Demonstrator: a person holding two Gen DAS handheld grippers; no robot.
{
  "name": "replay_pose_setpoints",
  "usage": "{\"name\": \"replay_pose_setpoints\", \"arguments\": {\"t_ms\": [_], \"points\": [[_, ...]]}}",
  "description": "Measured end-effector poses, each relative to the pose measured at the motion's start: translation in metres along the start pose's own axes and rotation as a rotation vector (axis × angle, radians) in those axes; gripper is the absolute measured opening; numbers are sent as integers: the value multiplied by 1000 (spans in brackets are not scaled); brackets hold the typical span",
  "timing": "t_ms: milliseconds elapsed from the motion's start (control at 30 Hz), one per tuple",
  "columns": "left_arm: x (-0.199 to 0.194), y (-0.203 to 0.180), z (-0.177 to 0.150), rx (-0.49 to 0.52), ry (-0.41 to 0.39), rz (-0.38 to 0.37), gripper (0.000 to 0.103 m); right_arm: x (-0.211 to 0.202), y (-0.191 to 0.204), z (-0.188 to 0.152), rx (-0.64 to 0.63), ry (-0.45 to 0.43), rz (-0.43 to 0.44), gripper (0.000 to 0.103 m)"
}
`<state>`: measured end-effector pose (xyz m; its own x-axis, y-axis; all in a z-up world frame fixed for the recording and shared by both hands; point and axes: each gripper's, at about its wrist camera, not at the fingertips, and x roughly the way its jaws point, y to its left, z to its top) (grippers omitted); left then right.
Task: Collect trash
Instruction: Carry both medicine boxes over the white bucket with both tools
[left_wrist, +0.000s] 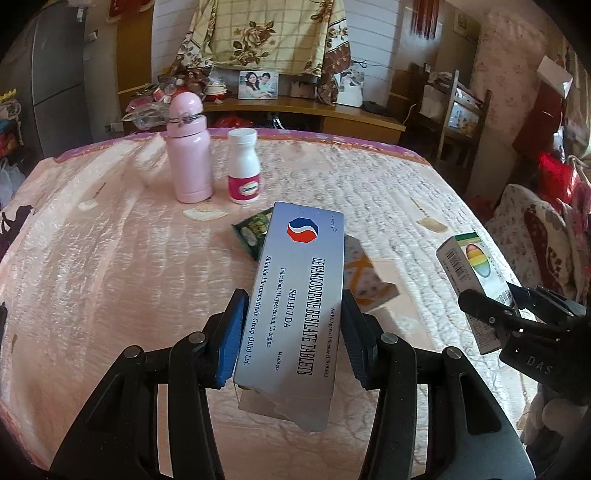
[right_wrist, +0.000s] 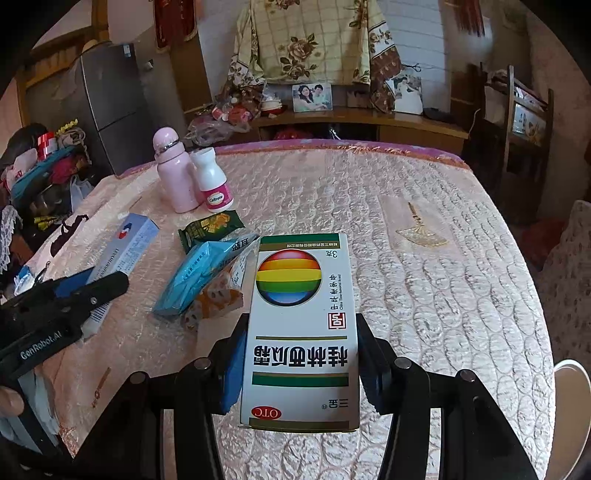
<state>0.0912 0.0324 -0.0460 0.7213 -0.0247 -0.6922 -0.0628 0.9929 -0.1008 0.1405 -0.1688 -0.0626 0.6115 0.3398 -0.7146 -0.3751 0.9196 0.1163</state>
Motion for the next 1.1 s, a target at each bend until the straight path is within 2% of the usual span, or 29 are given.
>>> {"name": "replay_pose_setpoints", "arguments": {"t_ms": [1100], "points": [[-4,-111,-9,126,1,-77,47,-63,-83,-35,100,-36,-107,51]]}}
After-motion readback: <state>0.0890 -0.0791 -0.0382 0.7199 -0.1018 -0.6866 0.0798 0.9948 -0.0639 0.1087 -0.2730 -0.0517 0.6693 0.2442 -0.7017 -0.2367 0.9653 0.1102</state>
